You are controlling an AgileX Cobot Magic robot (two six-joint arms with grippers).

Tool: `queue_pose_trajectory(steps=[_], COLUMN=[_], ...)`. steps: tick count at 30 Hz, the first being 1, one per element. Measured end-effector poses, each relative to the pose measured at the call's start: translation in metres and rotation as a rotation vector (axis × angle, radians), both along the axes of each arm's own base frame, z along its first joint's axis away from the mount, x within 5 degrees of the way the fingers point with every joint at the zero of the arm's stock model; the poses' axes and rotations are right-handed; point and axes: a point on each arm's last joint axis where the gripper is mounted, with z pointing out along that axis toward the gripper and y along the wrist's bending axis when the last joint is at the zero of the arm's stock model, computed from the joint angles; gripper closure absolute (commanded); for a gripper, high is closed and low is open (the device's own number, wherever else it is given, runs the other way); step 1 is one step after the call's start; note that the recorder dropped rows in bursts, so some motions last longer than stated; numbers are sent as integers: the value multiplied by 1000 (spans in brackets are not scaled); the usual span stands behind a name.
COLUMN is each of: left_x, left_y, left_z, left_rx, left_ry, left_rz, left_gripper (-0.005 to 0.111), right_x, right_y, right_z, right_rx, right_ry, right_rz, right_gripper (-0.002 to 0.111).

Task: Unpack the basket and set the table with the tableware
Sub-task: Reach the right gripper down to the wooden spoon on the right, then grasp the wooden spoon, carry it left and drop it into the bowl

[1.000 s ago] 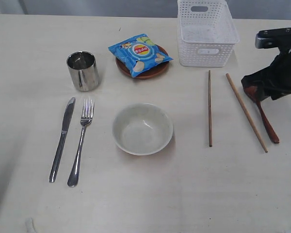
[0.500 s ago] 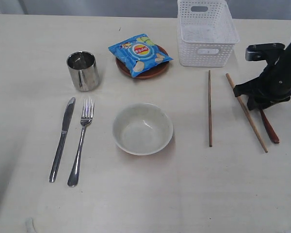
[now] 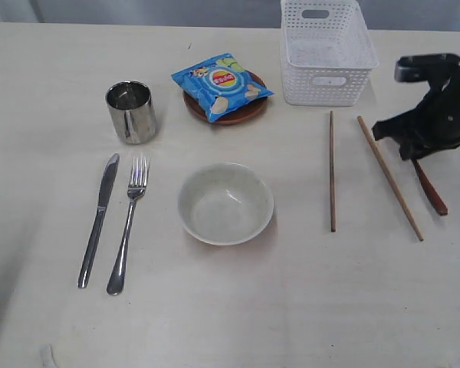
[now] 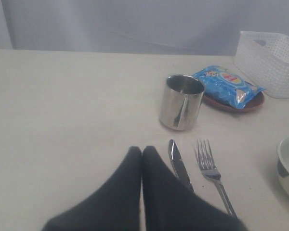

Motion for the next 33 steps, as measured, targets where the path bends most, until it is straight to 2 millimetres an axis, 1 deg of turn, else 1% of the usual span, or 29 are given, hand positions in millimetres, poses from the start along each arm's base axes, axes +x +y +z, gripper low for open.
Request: queue_pose_trajectory(steps=[3, 5, 6, 7, 8, 9, 10, 11, 12, 14, 16, 18, 20, 23, 25, 26, 27, 28, 30, 33], left_x=[0, 0, 0, 0, 0, 0, 0, 0, 0, 0, 0, 0, 0, 0, 0, 0, 0, 0, 0, 0], left_y=[0, 0, 0, 0, 0, 0, 0, 0, 0, 0, 0, 0, 0, 0, 0, 0, 0, 0, 0, 0], left_z=[0, 0, 0, 0, 0, 0, 0, 0, 0, 0, 0, 0, 0, 0, 0, 0, 0, 0, 0, 0], left_rx=[0, 0, 0, 0, 0, 0, 0, 0, 0, 0, 0, 0, 0, 0, 0, 0, 0, 0, 0, 0], left_ry=[0, 0, 0, 0, 0, 0, 0, 0, 0, 0, 0, 0, 0, 0, 0, 0, 0, 0, 0, 0], left_rz=[0, 0, 0, 0, 0, 0, 0, 0, 0, 0, 0, 0, 0, 0, 0, 0, 0, 0, 0, 0], left_gripper=[107, 107, 107, 107, 107, 107, 107, 107, 107, 107, 107, 107, 107, 107, 107, 107, 107, 107, 107, 107], right_x=[-6, -14, -18, -24, -35, -41, -53, -60, -71, -79, -84, -90, -92, -93, -93, -92, -92, -92, -91, -90], right_y=[17, 37, 47, 61, 91, 107, 135, 150, 172, 192, 203, 216, 223, 226, 226, 226, 226, 227, 227, 228], right_z=[41, 65, 74, 83, 97, 102, 108, 109, 107, 101, 90, 64, 52, 44, 43, 43, 43, 43, 43, 43], right_rx=[45, 89, 108, 131, 169, 181, 189, 190, 176, 157, 134, 88, 70, 61, 59, 59, 61, 64, 67, 72], right_ry=[-122, -192, -210, -222, -214, -196, -145, -113, -54, 11, 73, 181, 218, 243, 246, 246, 241, 234, 222, 212], right_rz=[23, 75, 104, 148, 253, 310, 420, 476, 569, 635, 666, 705, 720, 722, 715, 713, 710, 708, 705, 696], right_gripper=[109, 109, 109, 109, 109, 109, 109, 109, 109, 109, 109, 109, 109, 107, 97, 88, 74, 67, 59, 60])
